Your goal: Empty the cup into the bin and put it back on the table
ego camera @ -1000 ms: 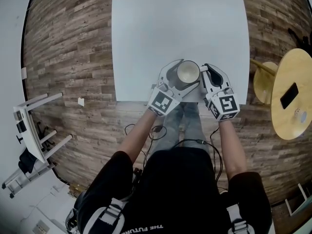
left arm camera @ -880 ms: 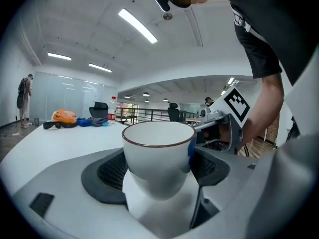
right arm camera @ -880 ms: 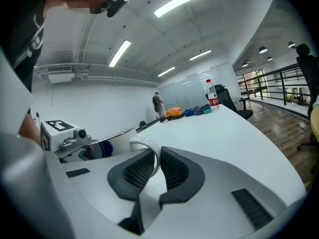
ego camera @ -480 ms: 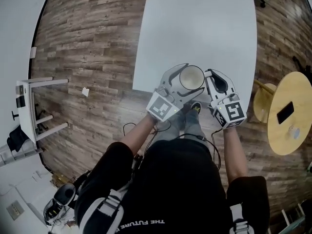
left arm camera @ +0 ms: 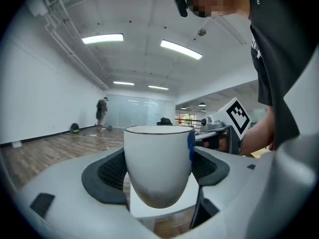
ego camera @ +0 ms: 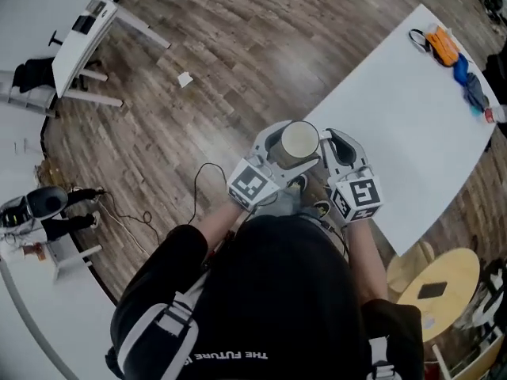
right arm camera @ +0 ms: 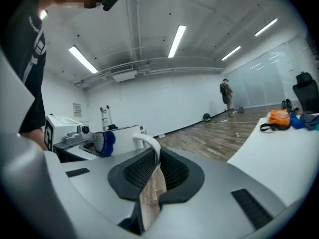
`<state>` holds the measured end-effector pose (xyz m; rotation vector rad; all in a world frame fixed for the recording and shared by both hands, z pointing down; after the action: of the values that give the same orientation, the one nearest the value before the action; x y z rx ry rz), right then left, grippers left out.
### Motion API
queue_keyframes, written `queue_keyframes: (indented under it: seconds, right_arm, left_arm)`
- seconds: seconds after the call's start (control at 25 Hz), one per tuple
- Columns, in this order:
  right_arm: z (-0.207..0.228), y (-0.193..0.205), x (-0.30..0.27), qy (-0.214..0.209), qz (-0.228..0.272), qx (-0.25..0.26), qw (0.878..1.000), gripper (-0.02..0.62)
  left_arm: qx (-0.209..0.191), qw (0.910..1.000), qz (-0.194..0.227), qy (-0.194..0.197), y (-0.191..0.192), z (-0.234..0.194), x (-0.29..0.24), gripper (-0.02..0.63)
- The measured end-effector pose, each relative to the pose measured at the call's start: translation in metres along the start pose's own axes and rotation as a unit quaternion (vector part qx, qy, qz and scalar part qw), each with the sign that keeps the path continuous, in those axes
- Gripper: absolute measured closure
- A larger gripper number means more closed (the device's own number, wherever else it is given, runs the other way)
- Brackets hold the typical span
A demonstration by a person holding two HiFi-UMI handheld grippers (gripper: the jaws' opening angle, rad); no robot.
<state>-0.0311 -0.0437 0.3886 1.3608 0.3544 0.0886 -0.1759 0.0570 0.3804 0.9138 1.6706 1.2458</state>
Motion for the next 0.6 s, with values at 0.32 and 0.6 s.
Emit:
queue_keyframes:
  seconds: [0.32, 0.6]
  right_arm:
    - [-0.085, 0.020, -0.121, -0.116, -0.118, 0.020, 0.986, 0.551]
    - [-0.112, 0.091, -0.180, -0.140, -0.295, -0.022, 0.945, 0.551]
  left_arm:
    - [0.157, 0.9790, -0.037, -0.124, 0.053, -0.069, 0.109, 0.231]
    - [0.332, 0.9309, -0.087, -0.124, 0.140, -0.106, 0.138, 0.230]
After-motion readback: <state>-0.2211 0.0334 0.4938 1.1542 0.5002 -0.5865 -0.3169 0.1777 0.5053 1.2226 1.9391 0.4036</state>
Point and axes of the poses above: the fingertips, and each gripper's own axes: x backward along the fingers, z to its right, y out of its underside, the point moved 10 cm from there along x, backward along the fingers, and after that the axes turned 5 degrees about x, right-handed, at the moved point
